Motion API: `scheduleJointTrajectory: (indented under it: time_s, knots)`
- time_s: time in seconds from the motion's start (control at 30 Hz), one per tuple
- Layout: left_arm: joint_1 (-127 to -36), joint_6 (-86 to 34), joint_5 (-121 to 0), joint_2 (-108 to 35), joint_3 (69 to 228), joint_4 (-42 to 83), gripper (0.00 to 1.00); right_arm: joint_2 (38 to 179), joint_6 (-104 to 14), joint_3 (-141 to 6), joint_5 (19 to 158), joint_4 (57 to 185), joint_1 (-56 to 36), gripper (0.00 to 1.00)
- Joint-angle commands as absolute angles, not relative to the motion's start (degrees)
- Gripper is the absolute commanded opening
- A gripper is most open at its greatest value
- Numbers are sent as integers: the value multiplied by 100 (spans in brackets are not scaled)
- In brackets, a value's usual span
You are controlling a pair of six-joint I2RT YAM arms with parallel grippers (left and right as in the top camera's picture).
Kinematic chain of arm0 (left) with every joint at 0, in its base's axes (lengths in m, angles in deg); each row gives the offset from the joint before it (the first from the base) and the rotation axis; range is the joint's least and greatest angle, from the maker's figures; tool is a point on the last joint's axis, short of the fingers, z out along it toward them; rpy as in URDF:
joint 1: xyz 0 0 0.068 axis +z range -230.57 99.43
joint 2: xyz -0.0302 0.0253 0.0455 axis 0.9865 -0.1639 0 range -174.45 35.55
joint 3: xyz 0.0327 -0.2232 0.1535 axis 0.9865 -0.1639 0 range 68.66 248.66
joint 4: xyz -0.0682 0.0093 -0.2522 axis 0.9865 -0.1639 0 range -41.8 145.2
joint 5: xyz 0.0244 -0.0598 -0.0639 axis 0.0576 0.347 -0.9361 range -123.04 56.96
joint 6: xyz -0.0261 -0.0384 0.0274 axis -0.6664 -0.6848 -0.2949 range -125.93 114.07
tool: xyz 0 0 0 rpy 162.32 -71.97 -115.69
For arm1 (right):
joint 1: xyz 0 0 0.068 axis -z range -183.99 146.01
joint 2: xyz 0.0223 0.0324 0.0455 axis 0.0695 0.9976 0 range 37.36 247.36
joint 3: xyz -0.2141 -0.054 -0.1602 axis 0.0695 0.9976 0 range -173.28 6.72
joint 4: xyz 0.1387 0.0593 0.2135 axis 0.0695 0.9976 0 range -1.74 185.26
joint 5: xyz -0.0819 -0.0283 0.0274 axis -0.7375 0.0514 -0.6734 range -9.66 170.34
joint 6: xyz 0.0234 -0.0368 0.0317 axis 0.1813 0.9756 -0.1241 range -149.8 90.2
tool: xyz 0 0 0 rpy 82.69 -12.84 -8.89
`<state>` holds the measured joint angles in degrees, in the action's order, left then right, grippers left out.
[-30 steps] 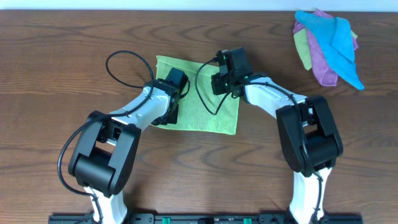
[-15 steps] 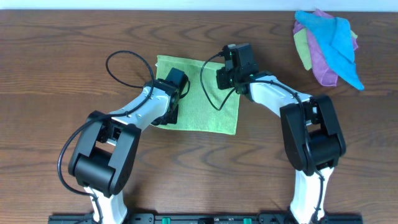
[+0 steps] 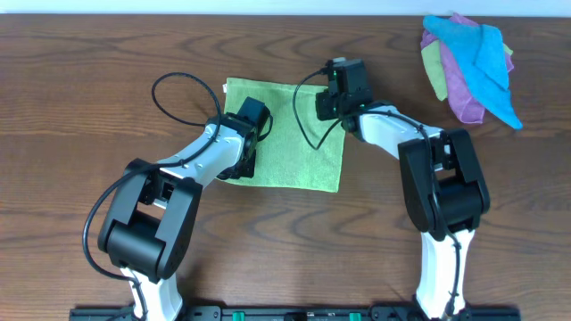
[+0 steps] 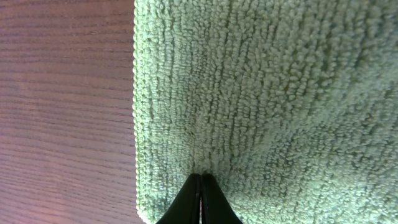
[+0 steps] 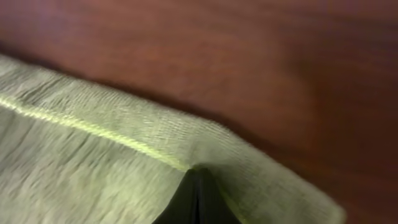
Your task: Fold the cloth
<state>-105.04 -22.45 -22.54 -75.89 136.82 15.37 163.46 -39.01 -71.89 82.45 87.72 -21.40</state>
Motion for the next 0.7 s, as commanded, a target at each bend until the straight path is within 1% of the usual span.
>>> scheduleJointTrajectory:
  time_s: [0.0,0.2,0.3,0.37,0.57,0.6,0.63,0.67]
  knots:
    - [-10495,-2262,-2684,-7860,13483,1626,6,16416,-4080,-7423,7913,8591,-1982,2]
    - [-10495,-2221,-2684,-7860,13483,1633,6,16416,-4224,-7519,7666,8016,-1838,1]
    - [-10493,-2221,-2680,-7860,13483,1650,6,16416,-4371,-7622,7672,8175,-1788,1]
    - [-10486,-2221,-2638,-7860,13483,1652,6,16396,-4482,-7816,7694,8628,-1777,1]
    - [-10482,-2223,-2510,-7860,13533,1740,6,16038,-4342,-8789,7777,10706,-1788,2]
    - [-10482,-2223,-2510,-7853,13561,1757,6,15937,-4270,-8960,7775,11017,-1788,5]
    - [-10482,-2221,-2510,-7853,13596,1770,6,15841,-4213,-9089,7768,11248,-1788,13]
    - [-10482,-2221,-2501,-7853,13651,1777,6,15719,-4159,-9207,7760,11474,-1788,20]
